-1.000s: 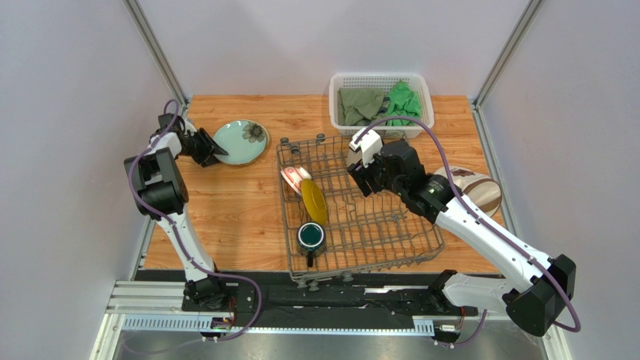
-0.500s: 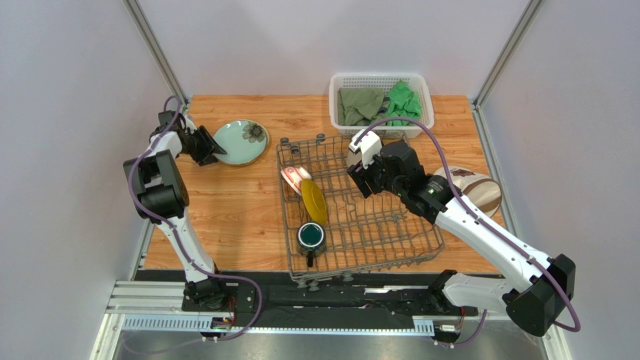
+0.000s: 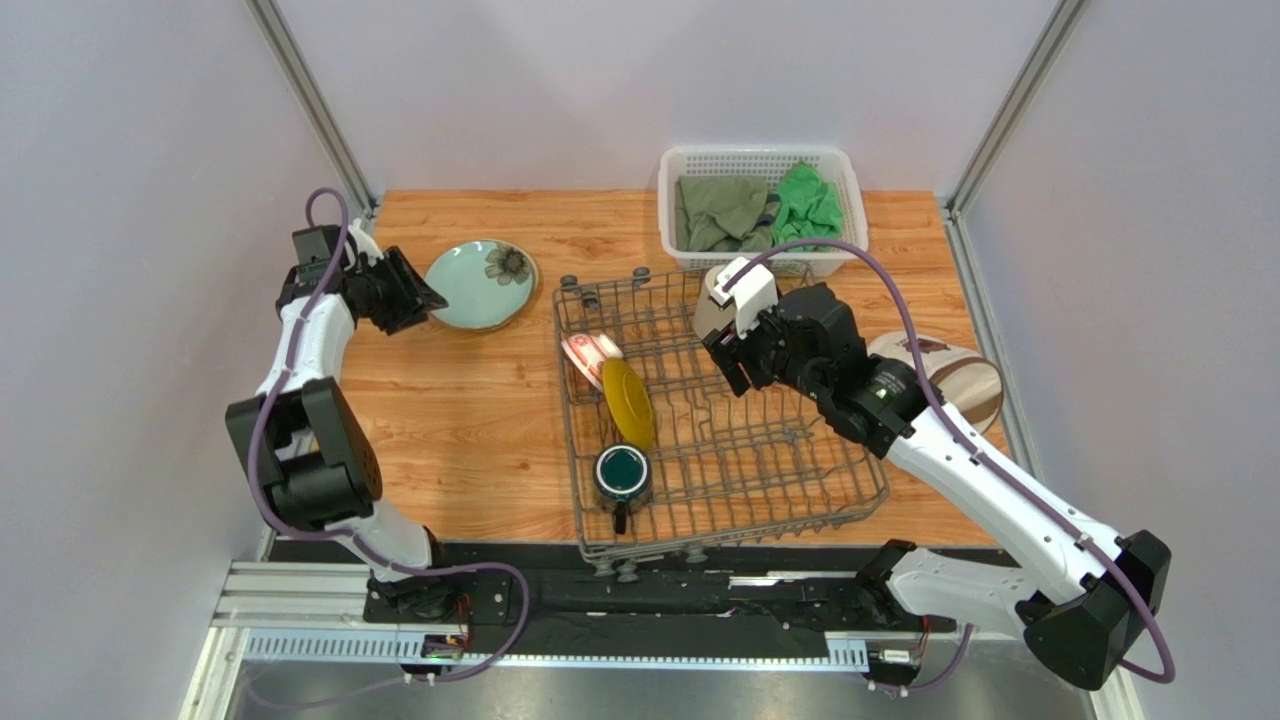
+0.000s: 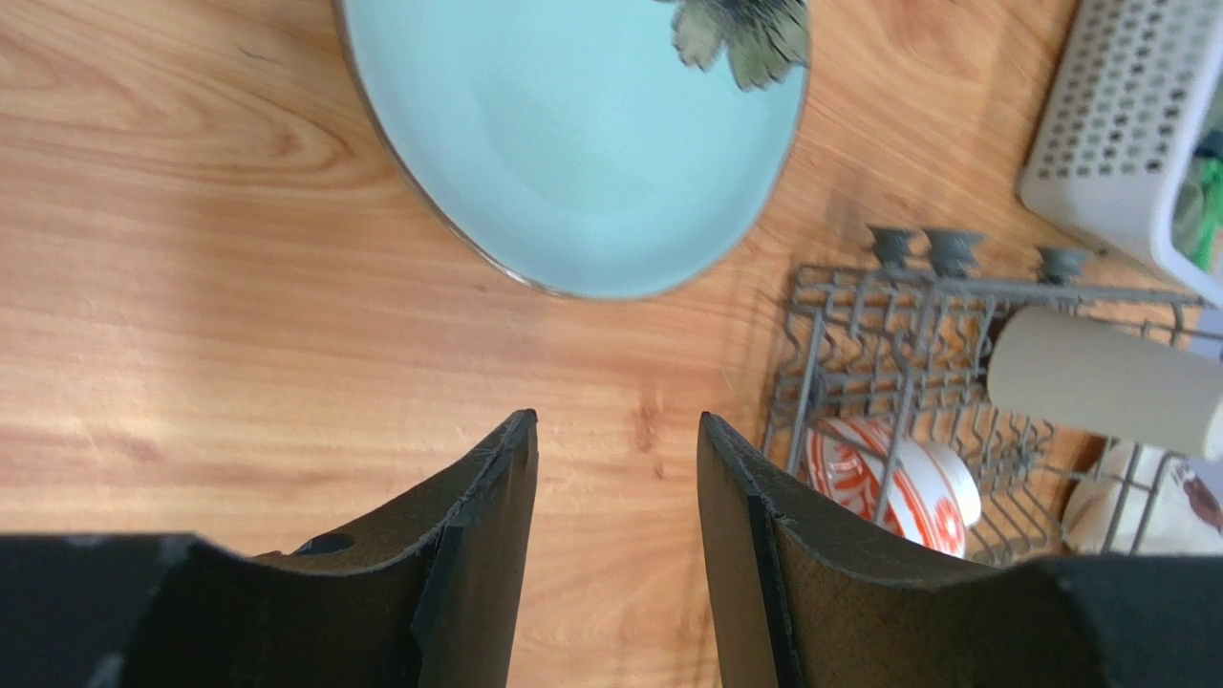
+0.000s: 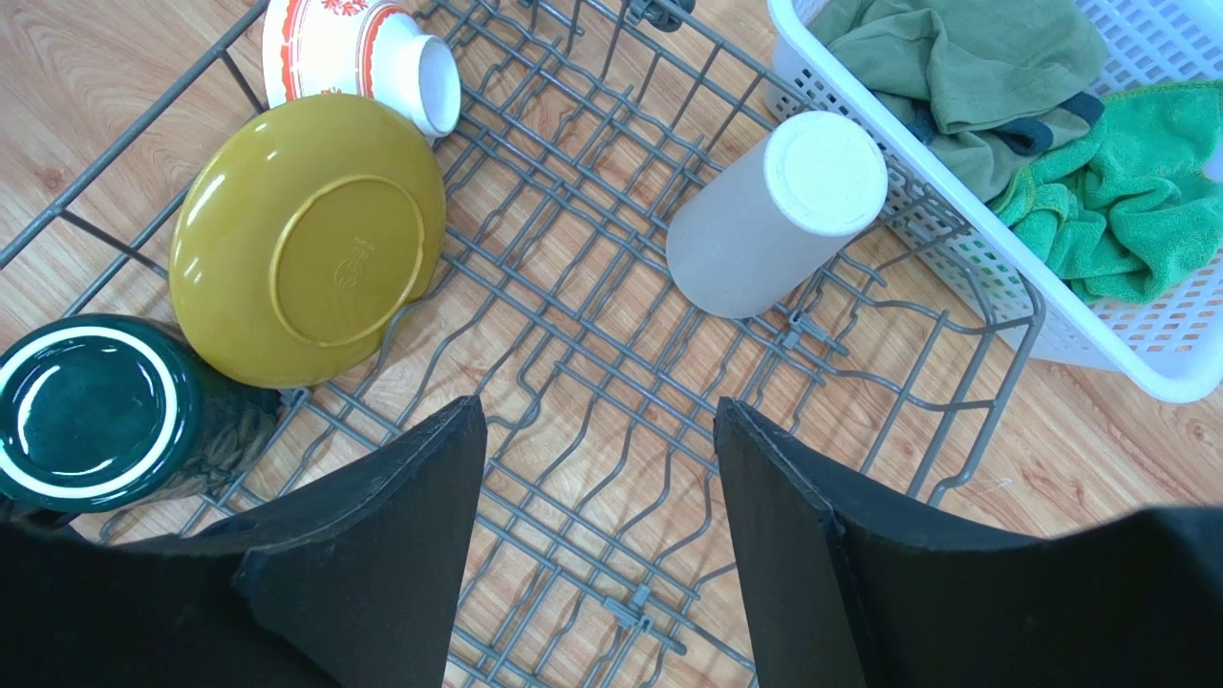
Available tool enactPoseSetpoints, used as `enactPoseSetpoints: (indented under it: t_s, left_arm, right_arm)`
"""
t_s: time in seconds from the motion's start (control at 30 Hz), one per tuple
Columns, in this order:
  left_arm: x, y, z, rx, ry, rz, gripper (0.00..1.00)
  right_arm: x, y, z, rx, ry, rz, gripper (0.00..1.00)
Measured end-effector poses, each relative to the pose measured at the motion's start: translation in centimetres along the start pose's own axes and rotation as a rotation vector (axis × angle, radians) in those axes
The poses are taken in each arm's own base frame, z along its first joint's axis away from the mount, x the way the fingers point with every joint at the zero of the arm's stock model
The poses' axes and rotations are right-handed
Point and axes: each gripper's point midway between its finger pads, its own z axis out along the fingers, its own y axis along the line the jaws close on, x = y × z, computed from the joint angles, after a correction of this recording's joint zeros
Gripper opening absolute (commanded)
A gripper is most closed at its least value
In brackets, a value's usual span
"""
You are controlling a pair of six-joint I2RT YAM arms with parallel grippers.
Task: Unload the mixed dishes from the dish rack
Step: Place the plate at the center of the board.
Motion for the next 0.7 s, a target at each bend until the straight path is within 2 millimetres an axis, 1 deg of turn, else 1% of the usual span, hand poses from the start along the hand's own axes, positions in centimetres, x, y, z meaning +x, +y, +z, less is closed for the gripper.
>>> enactPoseSetpoints:
  t_s: [0.07, 0.17, 0.3, 0.43, 0.5, 0.63, 0.7]
  left_arm:
    - [0.6, -1.1, -1.4, 0.023, -0.011, 0.025, 0.53]
    - [1.7, -3.1, -3.0, 0.064, -0.014, 0.072, 0.53]
    - [3.5, -7.2, -5.3, 0.159, -0.016, 0.227, 0.53]
    - [5.5, -10.7, -6.5, 0.26, 0.012, 0.346, 0.53]
    - [6.6, -11.7, -6.8, 0.293, 0.039, 0.369, 0.53]
    - [8.4, -13.0, -6.9, 0.329, 0.097, 0.369, 0.53]
    - [9.1, -13.6, -7.0, 0.346, 0.118, 0.363, 0.52]
  right_arm:
    - [0.0, 0.0, 0.0, 0.0, 0.0, 0.0, 0.65]
    - [0.6, 0.1, 0.2, -0.002, 0.012, -0.001, 0.65]
    - [2.0, 0.4, 0.6, -0.006, 0.041, -0.004, 0.65]
    - [2.9, 0.5, 0.8, -0.005, 0.058, -0.004, 0.65]
    - [3.1, 0.3, 0.9, -0.001, 0.061, -0.002, 0.65]
    - [3.6, -0.1, 1.2, 0.013, 0.063, 0.005, 0.64]
    - [4.2, -0.4, 1.4, 0.02, 0.075, 0.008, 0.64]
